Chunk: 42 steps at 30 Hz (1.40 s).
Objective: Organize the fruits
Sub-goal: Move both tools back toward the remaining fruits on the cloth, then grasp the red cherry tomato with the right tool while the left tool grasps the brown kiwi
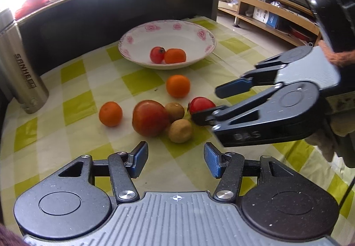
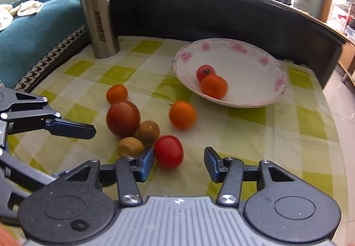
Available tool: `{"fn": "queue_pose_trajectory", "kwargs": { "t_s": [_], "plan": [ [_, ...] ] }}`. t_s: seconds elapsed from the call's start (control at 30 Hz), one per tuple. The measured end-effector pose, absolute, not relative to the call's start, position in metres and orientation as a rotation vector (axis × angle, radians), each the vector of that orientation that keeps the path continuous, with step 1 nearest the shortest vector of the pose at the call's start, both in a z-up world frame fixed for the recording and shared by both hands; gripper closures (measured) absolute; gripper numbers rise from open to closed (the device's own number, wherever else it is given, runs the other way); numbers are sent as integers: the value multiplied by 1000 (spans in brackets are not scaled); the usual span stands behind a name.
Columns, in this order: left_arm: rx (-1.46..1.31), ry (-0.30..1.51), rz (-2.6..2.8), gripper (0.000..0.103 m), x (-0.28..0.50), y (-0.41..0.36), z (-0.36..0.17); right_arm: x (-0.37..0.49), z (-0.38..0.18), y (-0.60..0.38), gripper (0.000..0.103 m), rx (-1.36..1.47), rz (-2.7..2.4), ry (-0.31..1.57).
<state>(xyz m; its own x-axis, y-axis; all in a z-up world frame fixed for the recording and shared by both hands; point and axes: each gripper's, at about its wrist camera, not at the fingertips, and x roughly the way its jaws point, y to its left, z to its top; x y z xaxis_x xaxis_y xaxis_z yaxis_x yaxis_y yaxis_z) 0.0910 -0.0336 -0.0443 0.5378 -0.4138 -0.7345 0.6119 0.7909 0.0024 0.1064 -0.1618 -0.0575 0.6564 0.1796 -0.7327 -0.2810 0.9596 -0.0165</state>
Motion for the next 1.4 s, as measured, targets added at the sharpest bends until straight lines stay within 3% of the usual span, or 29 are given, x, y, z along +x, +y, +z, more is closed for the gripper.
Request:
{"fn": "queue_pose_trajectory", "kwargs": {
  "t_s": [0.13,0.2,0.23,0.63,0.8,1.27,1.4],
  "plan": [
    [272,807,-636,39,92,-37,-49,111,-62,-157,51,-151,260,819],
    [271,802,-648,39,91,-39,-50,111,-61,-159,66,-147,263,814],
    [270,799,-651,39,91,-40,-51,110,-61,-160,68,-145,259,815],
    [231,741,-584,46,100,-61,-62,95,-58,-190,68,-110,162,855],
    [236,731,-572,66,98,-62,-61,92,-59,-191,68,-116,150,856],
    [346,765,-571,65,51,-52,-58,38,-58,-180,68,-205,193,876],
    [391,737,-560,59,40,-53,-58,24,-63,-180,67,-218,172,850]
  ]
}}
